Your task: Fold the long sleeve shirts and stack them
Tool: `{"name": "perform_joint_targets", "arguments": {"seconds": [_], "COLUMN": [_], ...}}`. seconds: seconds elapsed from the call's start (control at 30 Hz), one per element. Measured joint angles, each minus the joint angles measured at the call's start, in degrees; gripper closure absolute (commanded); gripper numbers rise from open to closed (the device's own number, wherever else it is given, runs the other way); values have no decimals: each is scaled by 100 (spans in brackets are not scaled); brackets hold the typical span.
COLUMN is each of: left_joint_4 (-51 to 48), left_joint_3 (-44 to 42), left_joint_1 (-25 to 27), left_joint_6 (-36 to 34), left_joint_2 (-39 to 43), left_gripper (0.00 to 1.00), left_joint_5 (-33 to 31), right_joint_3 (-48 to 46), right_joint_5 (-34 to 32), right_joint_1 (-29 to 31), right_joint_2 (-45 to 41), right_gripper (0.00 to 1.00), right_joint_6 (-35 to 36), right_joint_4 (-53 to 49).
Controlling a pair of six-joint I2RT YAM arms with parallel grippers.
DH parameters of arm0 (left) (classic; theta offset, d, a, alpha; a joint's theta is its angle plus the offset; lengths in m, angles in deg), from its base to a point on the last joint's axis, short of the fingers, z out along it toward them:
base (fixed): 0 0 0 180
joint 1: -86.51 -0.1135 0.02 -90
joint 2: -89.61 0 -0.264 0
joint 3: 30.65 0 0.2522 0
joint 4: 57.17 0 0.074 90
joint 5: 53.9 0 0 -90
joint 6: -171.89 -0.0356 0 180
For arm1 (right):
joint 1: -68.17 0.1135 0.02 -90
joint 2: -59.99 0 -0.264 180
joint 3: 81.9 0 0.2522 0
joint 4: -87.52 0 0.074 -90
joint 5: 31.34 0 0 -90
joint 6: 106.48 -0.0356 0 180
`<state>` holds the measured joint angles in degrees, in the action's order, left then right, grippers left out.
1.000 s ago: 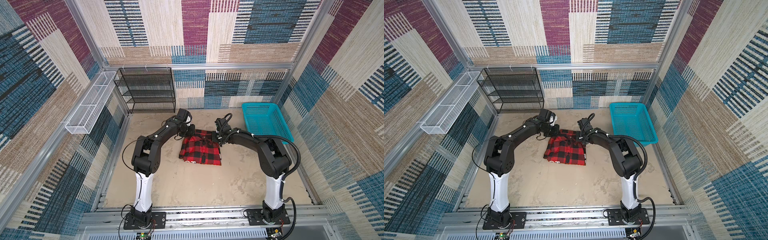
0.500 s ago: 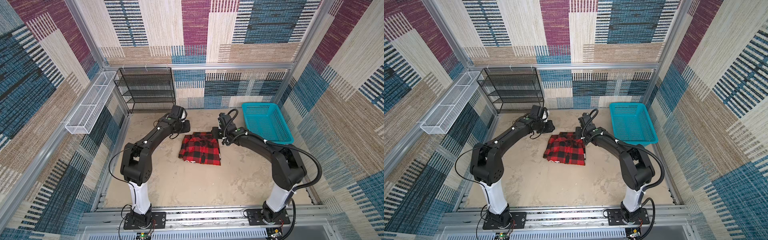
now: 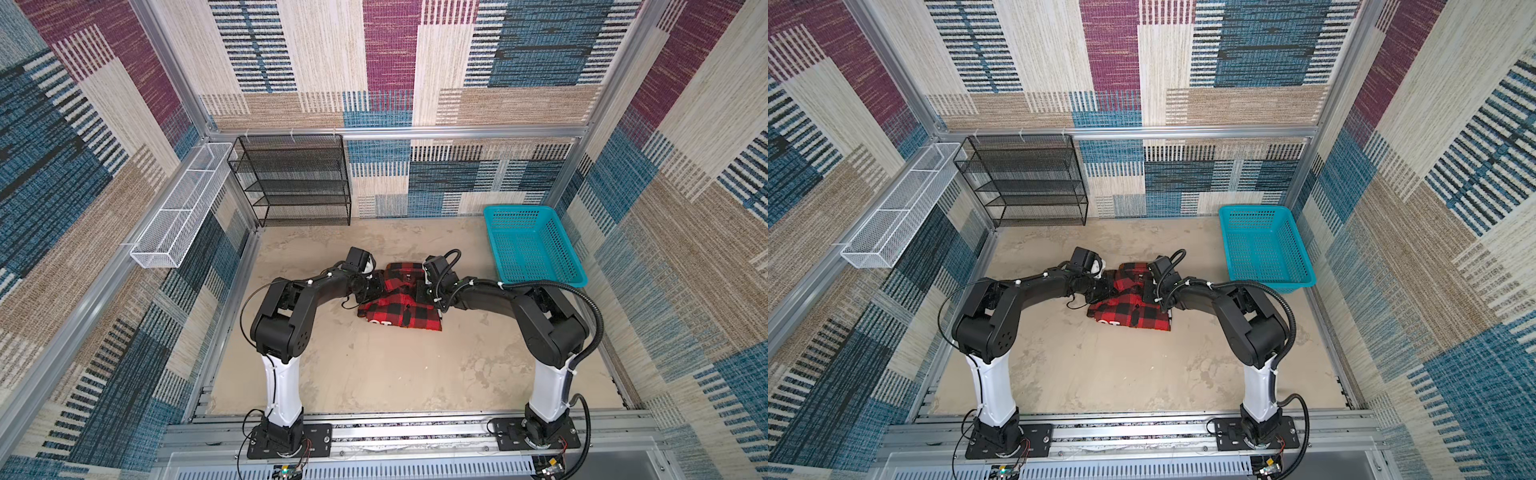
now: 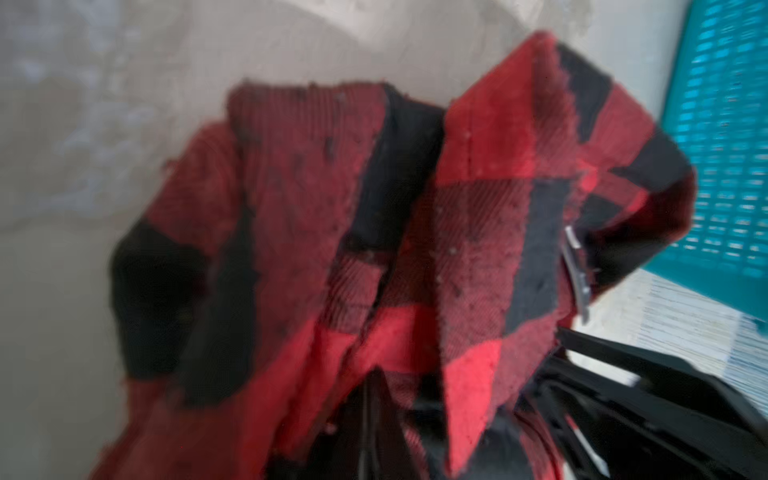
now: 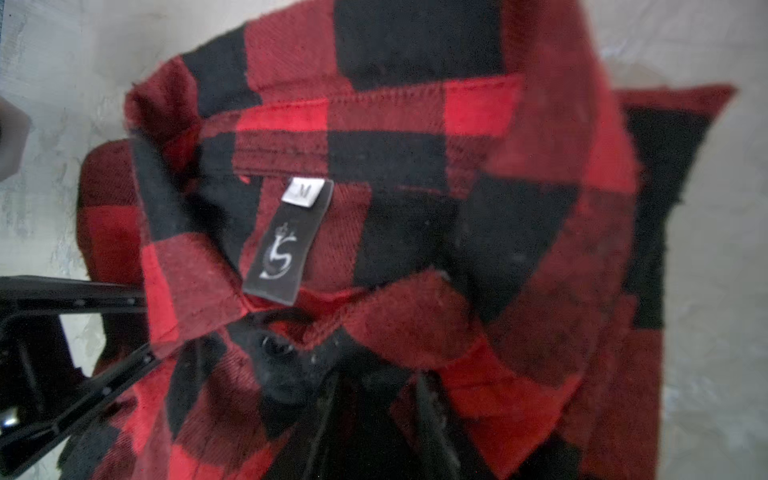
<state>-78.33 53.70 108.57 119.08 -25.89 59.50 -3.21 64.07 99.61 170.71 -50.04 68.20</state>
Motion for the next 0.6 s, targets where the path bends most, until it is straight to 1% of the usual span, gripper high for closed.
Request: {"name": "perform_joint_targets", "arguments": {"seconds": [0.07,0.13,0.23,0.3,0.43,0.53,0.6], "left_joint_4": [299,435,323,24,-339,-415,-396], "left_joint_3": [-57,-94,-140,-144,-20,-35,-225], "left_joint_1": [2,2,9,7,7,24,94], "left_joint_6": [28,37,59,74,72,103,160], "left_joint_2": [-57,-59,103,369,986,1394,1672], "left_gripper": [96,93,86,83,81,83,83], "left_joint_5": [-11,-24,-120,-271,-374,-354,-330], "right_joint_3": [4,24,63,81,177,208,192], "right_joint_5": [-39,-61,-140,-151,-168,-234,-181], "right_joint_1": [-52,-98,-90,-70,-24,96,238], "right_joint_2": [61,74,-13,-245,-807,-1180,-1318], "right_gripper": [66,63,55,51,50,52,54], "right_joint_6": [0,2,48,118,275,363,369], "right_joint_4": [173,225,90,-157,-422,-535,-595]}}
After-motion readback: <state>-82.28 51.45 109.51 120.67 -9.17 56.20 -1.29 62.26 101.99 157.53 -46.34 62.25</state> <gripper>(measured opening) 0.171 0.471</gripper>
